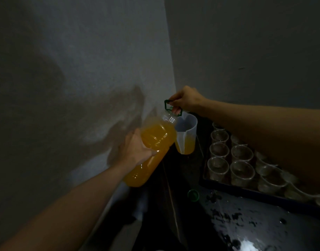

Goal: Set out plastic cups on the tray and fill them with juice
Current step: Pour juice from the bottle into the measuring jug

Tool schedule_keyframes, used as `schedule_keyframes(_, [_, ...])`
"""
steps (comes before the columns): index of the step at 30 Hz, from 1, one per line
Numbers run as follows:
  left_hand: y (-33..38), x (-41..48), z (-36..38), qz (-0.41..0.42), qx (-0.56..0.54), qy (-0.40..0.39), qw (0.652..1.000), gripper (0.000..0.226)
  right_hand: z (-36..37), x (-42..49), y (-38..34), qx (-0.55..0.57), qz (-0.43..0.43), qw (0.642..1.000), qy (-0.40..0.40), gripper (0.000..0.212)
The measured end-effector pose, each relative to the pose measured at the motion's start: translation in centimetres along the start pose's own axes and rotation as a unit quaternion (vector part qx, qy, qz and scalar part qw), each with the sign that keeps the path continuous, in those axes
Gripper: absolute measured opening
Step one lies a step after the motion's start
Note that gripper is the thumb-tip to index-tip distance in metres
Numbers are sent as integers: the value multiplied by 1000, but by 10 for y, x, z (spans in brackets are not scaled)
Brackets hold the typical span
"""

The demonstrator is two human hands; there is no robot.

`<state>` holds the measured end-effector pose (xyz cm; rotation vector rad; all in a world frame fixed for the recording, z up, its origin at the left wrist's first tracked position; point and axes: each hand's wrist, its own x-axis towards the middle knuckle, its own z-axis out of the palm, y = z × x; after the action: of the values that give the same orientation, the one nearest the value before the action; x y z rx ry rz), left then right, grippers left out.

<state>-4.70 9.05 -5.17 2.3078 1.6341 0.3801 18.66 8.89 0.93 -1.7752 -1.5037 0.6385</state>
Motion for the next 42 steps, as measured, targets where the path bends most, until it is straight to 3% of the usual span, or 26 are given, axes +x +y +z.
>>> schedule_keyframes(15, [-6,10,-14,0,12,-32,999,82,14,1,12,18,22,999,-30,32])
schedule_keyframes(42, [-7,23,-30,37,79,-56,995,89,29,-4,25,38,33,999,0,25])
